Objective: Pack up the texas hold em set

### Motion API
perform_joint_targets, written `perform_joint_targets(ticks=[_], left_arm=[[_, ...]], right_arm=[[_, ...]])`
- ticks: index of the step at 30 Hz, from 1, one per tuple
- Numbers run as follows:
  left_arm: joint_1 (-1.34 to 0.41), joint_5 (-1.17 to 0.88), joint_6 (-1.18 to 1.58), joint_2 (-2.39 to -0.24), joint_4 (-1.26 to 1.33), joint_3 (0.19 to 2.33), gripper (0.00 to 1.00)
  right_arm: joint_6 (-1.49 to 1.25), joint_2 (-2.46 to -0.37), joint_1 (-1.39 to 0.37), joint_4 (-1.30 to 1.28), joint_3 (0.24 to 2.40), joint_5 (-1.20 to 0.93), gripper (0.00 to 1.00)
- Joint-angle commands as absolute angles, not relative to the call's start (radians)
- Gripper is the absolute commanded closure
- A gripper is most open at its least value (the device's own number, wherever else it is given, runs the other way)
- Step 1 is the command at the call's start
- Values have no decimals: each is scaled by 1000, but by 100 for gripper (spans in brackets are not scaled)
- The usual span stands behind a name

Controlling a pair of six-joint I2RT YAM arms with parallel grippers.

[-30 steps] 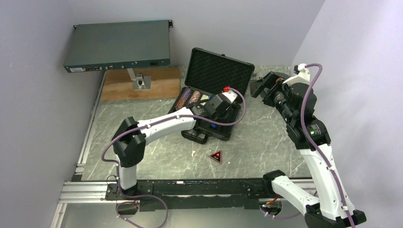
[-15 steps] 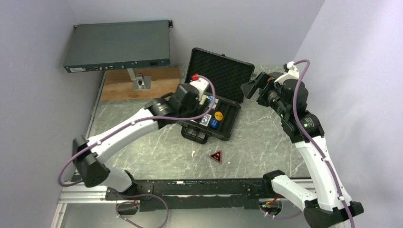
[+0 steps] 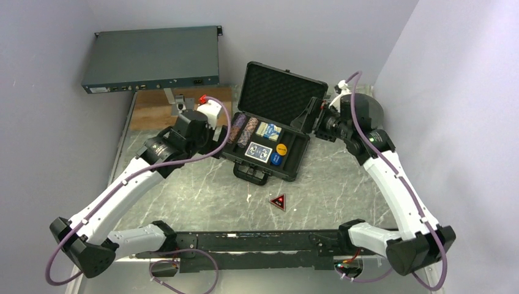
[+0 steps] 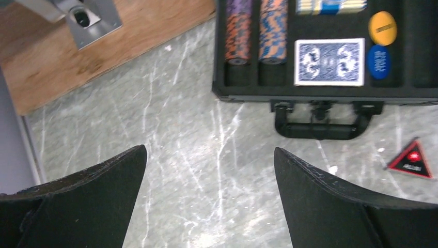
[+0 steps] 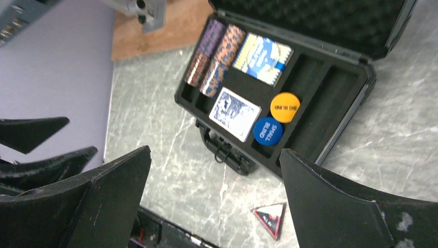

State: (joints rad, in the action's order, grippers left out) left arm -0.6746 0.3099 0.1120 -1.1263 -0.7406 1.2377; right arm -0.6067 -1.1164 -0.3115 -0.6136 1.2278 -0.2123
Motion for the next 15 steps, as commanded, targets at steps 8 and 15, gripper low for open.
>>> perform_joint_targets(ticks=[8, 15], left_arm=[[-618, 381, 70, -944, -586, 1038, 0], [-616, 438, 68, -892, -584, 1012, 0]], right_arm=[[-600, -1230, -508, -762, 1184, -100, 0], [-629, -1251, -602, -787, 1119, -35, 0]])
